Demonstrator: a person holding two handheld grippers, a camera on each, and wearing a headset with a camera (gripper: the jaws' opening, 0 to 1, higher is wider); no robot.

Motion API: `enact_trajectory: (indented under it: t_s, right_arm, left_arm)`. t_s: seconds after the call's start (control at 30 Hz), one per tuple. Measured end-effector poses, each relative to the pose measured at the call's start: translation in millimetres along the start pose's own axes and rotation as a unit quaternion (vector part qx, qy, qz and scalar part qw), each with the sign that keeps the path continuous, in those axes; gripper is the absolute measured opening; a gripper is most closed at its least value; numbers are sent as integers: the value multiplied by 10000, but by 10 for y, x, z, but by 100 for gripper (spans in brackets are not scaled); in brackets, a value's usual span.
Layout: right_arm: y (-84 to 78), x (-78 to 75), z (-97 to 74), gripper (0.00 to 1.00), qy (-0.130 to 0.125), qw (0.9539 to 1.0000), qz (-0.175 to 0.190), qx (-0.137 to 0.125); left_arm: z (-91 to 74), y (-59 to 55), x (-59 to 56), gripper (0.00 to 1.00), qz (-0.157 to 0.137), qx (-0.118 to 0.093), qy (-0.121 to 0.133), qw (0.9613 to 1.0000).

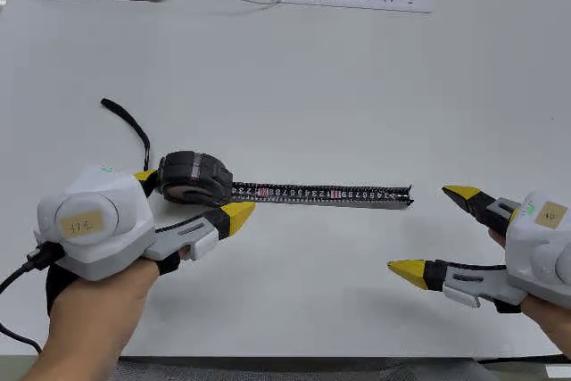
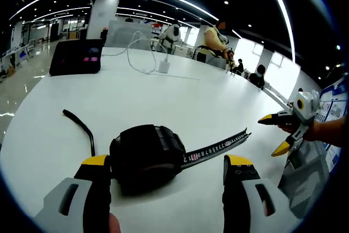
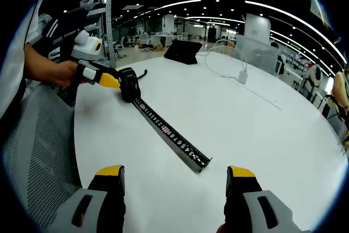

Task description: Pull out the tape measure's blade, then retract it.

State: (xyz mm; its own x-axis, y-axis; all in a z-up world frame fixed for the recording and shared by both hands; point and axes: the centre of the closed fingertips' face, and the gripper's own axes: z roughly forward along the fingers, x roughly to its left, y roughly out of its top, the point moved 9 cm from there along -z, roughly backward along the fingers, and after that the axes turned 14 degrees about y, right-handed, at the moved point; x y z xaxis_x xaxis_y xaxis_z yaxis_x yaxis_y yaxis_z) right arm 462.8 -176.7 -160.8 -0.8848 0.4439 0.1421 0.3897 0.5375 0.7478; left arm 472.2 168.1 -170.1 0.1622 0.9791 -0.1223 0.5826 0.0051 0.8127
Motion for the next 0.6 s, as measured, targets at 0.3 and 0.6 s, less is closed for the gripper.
enact_trajectory:
  t_s: [0.3,0.6]
  right_arm:
    - [72,-107,15,68,138,9995,-170,221]
    - [109,-260,24,60,399,9972,-380,503]
  left_arm:
    - [34,15,-2,80,-44,15,193,9998]
    - [65,19,-7,76,-13,47,362,9993]
